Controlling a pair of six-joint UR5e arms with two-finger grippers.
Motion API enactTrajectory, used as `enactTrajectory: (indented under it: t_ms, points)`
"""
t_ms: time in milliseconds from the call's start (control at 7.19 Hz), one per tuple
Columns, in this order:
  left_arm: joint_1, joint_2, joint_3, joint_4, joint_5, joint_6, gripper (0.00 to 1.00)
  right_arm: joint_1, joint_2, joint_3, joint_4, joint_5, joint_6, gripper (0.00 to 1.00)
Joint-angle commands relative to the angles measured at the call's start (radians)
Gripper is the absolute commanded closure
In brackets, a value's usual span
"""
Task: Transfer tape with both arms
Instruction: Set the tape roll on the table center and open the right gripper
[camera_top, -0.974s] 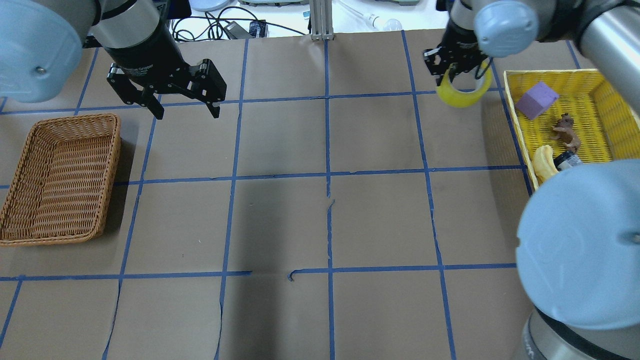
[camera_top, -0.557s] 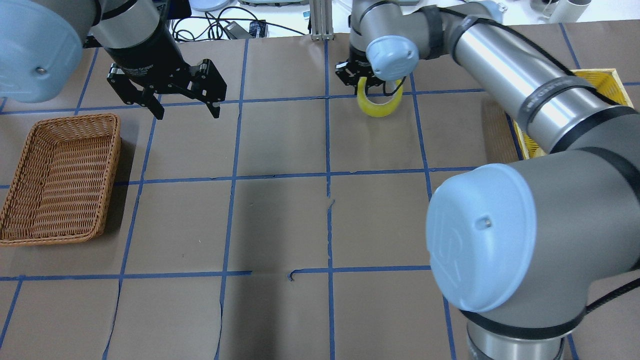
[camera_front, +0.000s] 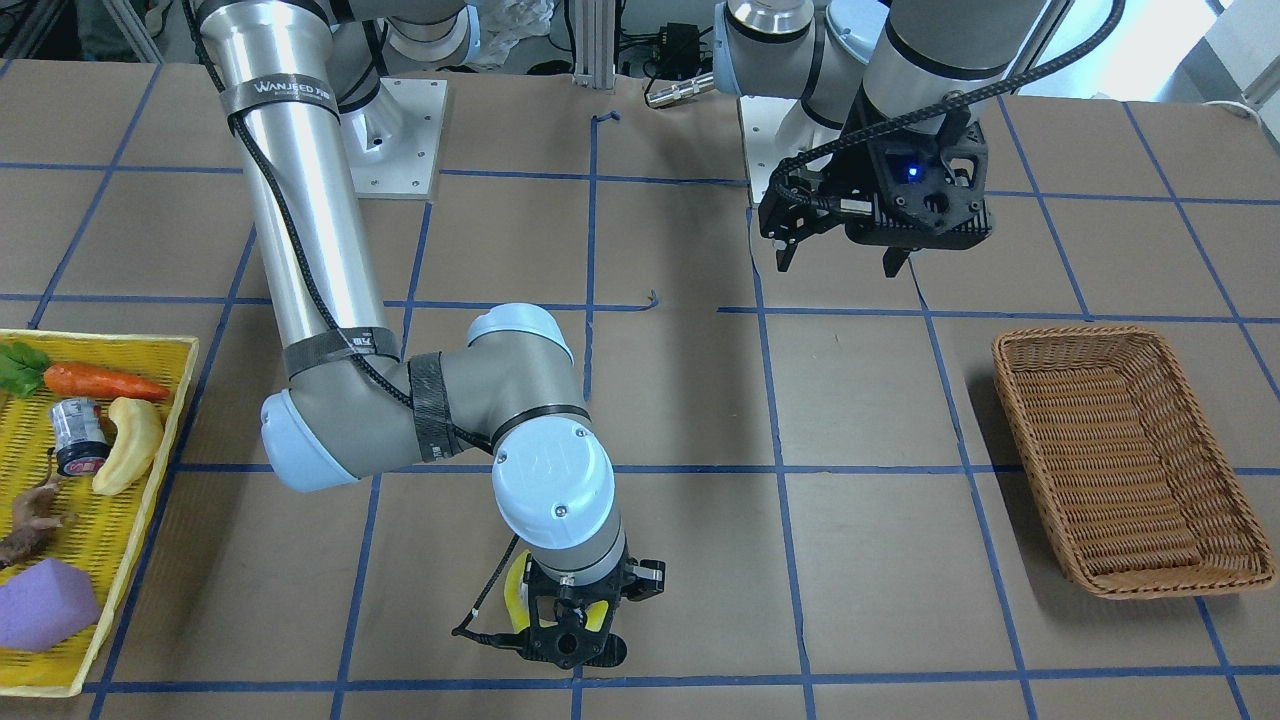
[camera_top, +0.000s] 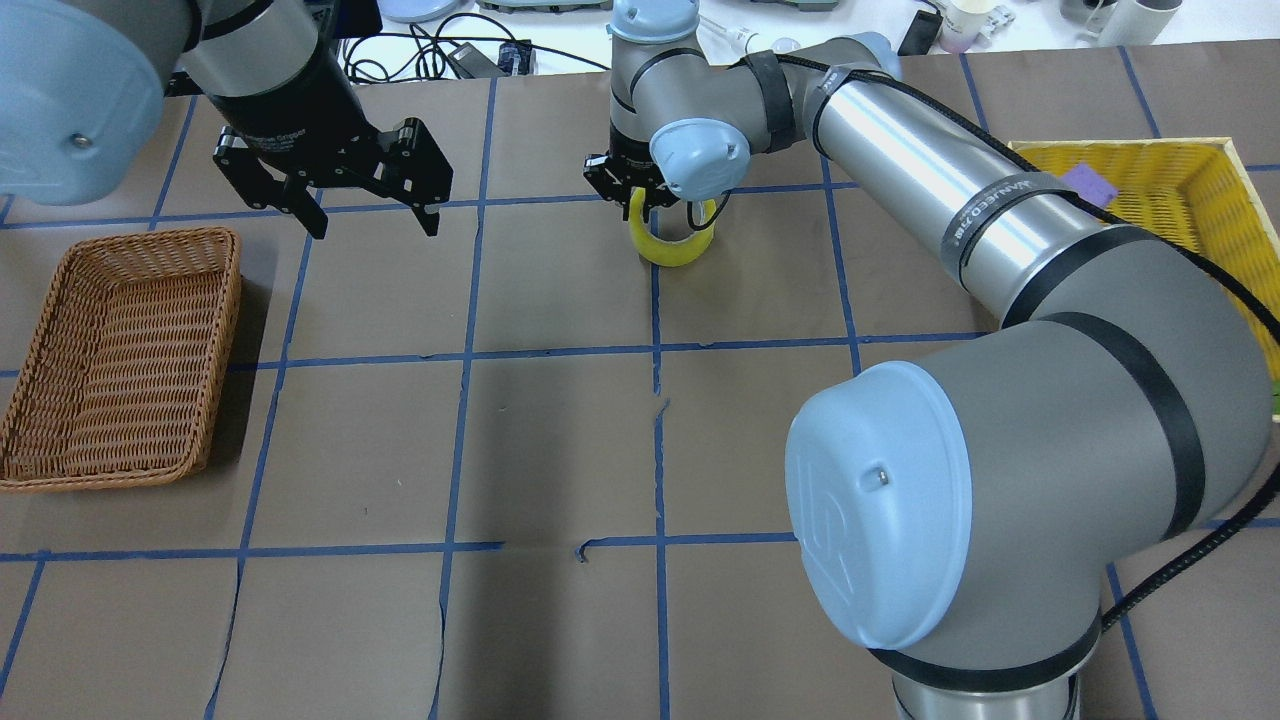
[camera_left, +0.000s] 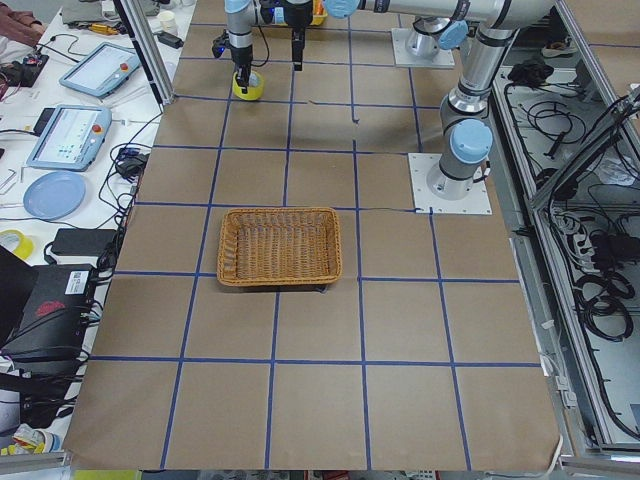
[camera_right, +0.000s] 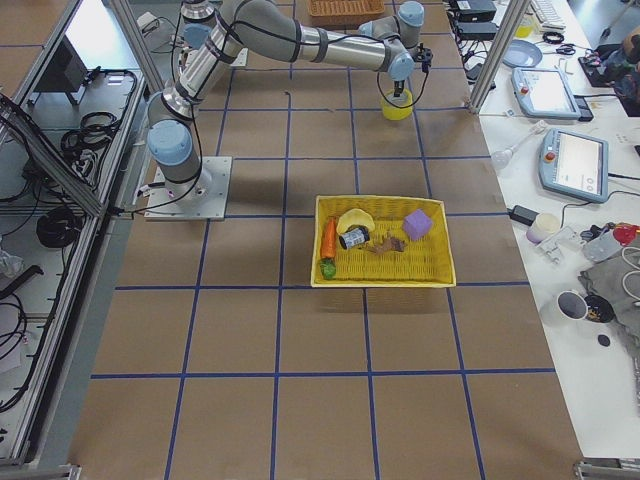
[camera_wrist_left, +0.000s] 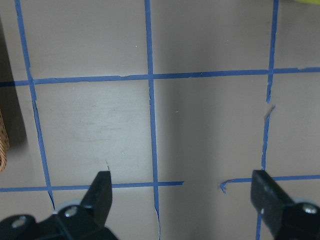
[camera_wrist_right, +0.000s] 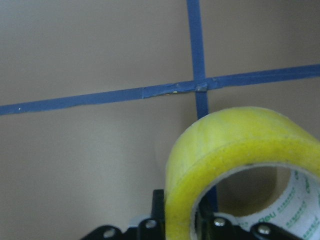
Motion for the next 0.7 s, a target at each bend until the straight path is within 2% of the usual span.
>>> enactTrajectory:
  t_ms: [0,139,417,557]
  points:
    - [0.000,0.000,0.000,0.000,0.000,-0.001,0.00,-0.001,0.010,-0.003,0.001,0.059,-0.020,0.30]
    - [0.000,0.000,0.000,0.005,0.000,-0.001,0.00,-0.010,-0.053,0.011,0.009,0.044,-0.026,0.00]
    - [0.000,-0.003,0.000,0.011,-0.002,-0.004,0.00,-0.083,-0.190,0.063,0.137,-0.052,-0.077,0.00]
    - [-0.001,-0.024,0.011,0.073,-0.006,-0.010,0.00,-0.147,-0.298,0.133,0.185,-0.059,-0.135,0.00]
